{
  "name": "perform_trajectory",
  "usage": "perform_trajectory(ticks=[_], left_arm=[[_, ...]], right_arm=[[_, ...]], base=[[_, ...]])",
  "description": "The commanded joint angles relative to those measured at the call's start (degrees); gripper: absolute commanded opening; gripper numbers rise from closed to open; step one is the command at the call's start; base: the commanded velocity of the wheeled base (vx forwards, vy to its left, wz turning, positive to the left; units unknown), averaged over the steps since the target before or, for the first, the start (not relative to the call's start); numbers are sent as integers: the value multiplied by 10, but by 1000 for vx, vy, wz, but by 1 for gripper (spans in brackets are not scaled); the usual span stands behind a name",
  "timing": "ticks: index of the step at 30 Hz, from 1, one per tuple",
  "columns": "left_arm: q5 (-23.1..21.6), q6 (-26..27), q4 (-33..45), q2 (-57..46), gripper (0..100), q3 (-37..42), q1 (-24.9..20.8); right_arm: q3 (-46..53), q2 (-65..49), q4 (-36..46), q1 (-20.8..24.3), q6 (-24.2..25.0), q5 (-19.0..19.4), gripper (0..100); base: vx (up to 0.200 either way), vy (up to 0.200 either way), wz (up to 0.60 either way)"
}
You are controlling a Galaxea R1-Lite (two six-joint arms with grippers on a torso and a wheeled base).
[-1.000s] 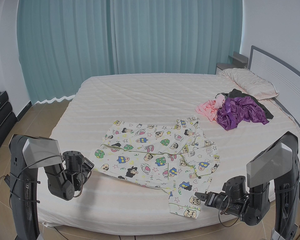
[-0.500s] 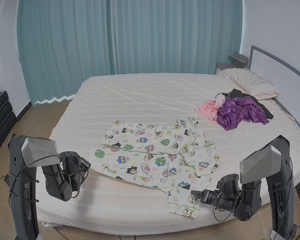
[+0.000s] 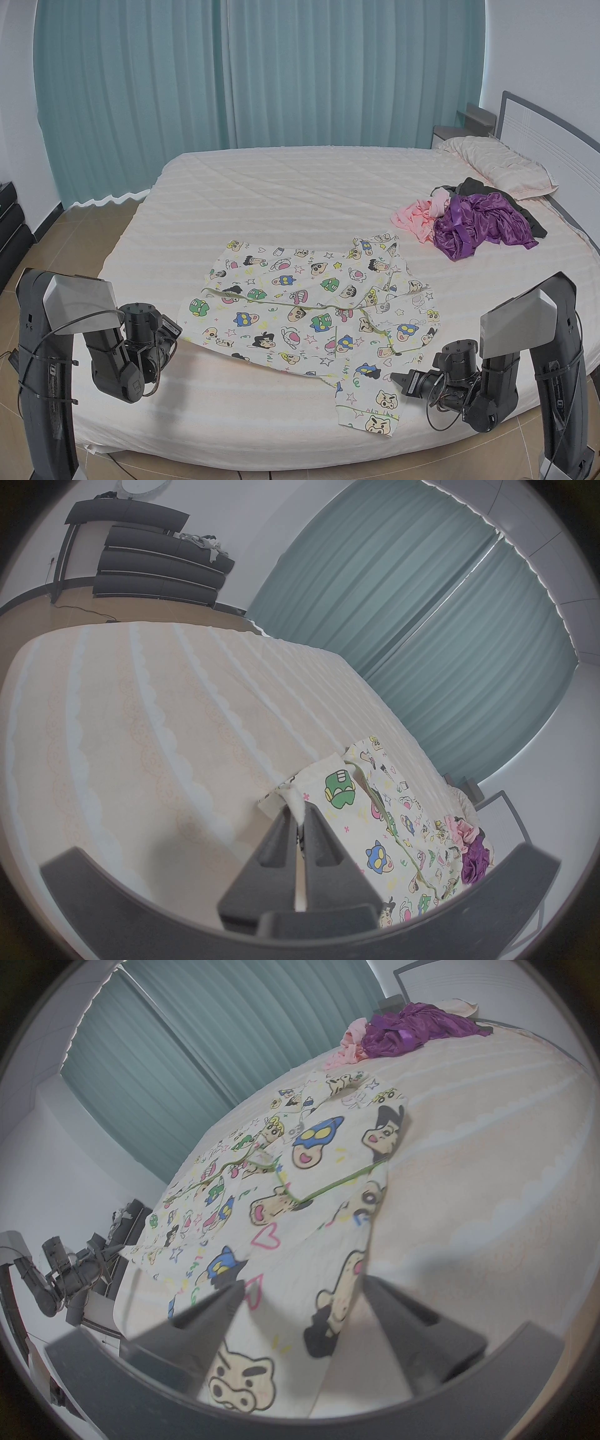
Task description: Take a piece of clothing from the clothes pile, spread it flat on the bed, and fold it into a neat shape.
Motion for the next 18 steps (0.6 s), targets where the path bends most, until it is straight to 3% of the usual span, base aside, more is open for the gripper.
perform_trajectory(ticks=[1,9,18], left_arm=[[0,0,0,1,0,0,0],[0,1,0,1,0,0,0],[0,1,0,4,0,1,0]], right_arm=[[-7,1,-7,-8,0,-3,0],[-31,-37,-2,-33,-1,-5,0],[-139,-45,85,-76,-27,-5,0]], base=[[0,0,0],[0,0,0],[0,0,0]])
